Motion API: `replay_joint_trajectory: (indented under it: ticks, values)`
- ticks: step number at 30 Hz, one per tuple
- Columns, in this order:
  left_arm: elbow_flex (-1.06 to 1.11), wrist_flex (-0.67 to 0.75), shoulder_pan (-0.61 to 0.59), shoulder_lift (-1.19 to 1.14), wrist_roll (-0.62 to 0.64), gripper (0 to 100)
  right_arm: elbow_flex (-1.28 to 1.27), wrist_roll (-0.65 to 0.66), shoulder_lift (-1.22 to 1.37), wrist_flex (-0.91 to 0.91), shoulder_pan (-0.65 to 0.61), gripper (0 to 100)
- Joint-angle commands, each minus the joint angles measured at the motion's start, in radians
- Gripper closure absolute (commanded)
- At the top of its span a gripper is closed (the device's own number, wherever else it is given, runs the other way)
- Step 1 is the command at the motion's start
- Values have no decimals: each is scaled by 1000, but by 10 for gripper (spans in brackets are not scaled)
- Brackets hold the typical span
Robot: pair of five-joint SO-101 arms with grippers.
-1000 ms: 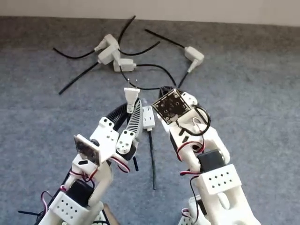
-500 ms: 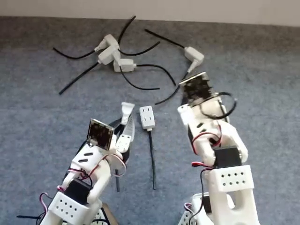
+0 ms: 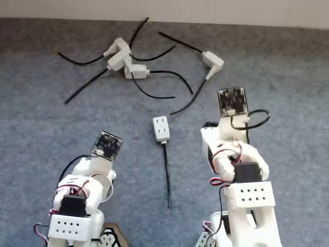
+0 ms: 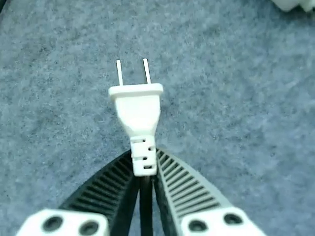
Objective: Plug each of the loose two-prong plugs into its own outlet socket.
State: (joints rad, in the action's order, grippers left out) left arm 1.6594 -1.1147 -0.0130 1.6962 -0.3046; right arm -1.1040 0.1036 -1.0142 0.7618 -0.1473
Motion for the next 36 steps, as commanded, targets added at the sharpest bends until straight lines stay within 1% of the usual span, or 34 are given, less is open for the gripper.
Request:
replay_joint_trajectory:
  ticks: [1,4,7,10,14,18,21,25,28,34,36]
  values:
    - [-42,-28,28,12,-44,870,-108,-57,-18,-128,8,992]
    - [-35,-23,45,12,-44,810,-214,-83,-18,-255,8,991]
    - [-33,-21,45,12,-44,803,-282,-92,-18,-348,8,990]
    - [-36,-21,44,12,-44,803,-315,-92,-18,-400,8,990]
    - [-36,-18,41,12,-44,803,-318,-92,-18,-409,8,990]
    - [-28,41,39,2,-43,803,-318,-97,-18,-409,8,990]
    - [-31,54,36,2,-41,803,-318,-97,-18,-409,7,990]
    - [-39,69,-18,1,14,803,-320,-97,-18,-409,-8,990]
    - [-56,68,-25,-1,21,803,-321,-95,-18,-407,-31,990]
    - [-59,77,-25,-1,23,803,-321,-95,-16,-407,-31,990]
    - [-54,121,-25,-1,23,803,-323,-95,-15,-407,-31,990]
